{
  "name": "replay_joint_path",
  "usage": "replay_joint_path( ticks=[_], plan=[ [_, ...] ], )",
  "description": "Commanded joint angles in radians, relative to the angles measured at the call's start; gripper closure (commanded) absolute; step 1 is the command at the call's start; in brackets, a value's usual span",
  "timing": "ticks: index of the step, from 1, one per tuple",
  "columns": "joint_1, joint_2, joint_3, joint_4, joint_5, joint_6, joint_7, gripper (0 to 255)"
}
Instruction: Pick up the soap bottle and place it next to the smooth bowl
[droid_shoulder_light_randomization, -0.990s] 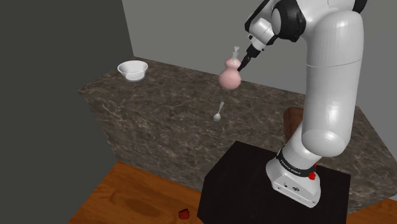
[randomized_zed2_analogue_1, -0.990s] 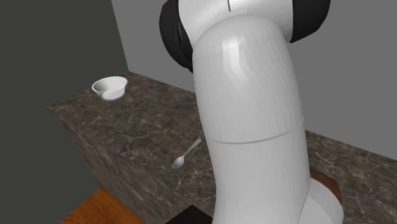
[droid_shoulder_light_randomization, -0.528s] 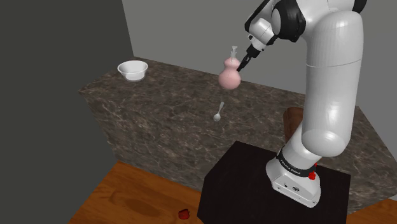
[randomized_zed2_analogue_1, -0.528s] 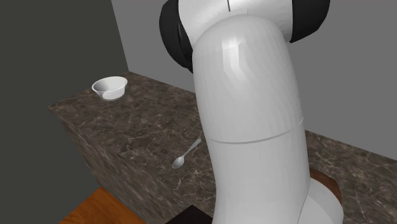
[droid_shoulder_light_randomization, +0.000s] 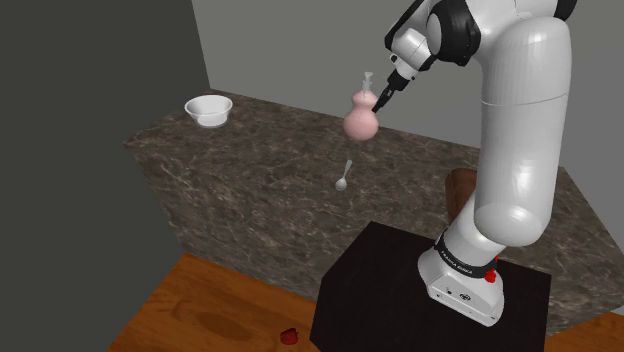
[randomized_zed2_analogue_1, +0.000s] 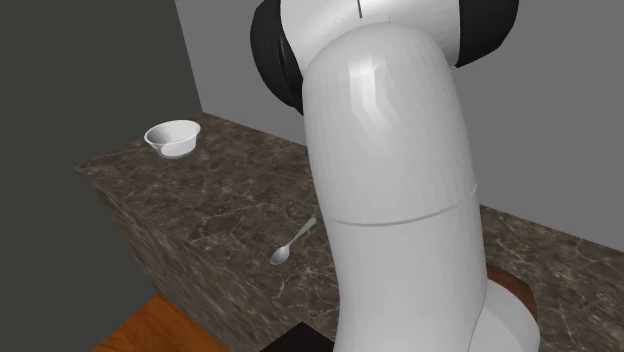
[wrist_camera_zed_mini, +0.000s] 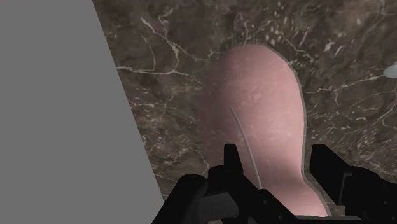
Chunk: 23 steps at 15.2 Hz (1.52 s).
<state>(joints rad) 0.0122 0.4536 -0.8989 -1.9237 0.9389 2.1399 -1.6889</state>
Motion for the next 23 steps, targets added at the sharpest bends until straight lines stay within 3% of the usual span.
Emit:
replay_joint_path(
  ticks=[1,23],
  plan=[
    [0.005,-0.008,-0.005,0.002,-0.01,-0.006,0.009,255],
    [0.086,-0.161,-0.112,0.115,-0.212,-0.157,0.197,255]
  ],
)
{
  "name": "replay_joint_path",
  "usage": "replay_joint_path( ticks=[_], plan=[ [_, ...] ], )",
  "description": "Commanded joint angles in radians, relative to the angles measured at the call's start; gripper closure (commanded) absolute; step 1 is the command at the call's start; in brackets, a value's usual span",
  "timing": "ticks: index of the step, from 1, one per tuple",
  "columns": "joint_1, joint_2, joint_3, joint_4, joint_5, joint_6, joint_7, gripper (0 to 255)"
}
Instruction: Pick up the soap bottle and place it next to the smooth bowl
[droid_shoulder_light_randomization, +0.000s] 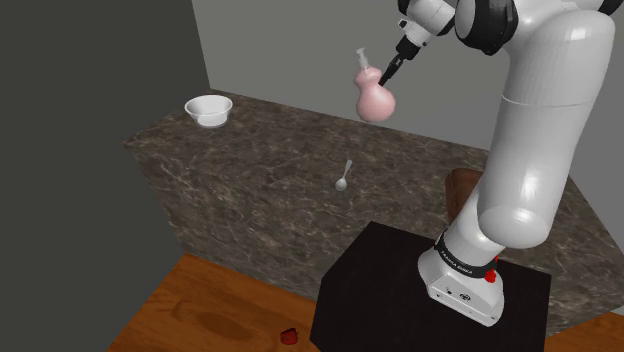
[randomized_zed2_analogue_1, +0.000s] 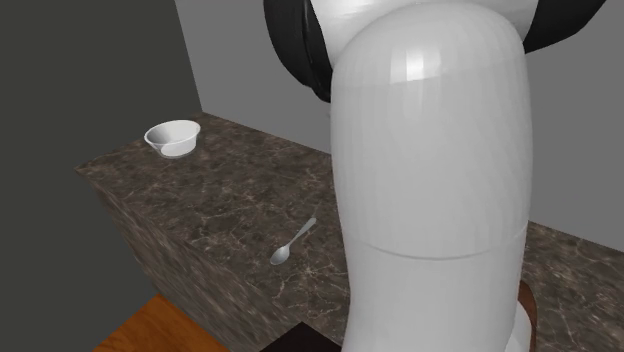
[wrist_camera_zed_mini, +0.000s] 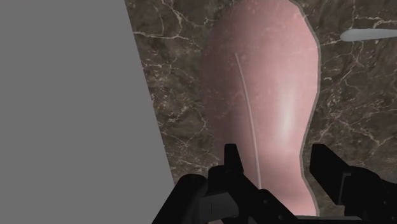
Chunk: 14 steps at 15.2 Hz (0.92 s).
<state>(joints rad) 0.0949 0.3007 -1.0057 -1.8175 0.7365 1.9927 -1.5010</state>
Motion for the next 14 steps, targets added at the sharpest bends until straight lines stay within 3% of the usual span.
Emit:
replay_joint_path(
  ticks=[1,14],
  plan=[
    [0.005,-0.013,-0.008,0.016,-0.017,-0.018,0.017,255],
    [0.012,-0.056,-0.035,0.144,-0.086,-0.144,0.107,255]
  ],
)
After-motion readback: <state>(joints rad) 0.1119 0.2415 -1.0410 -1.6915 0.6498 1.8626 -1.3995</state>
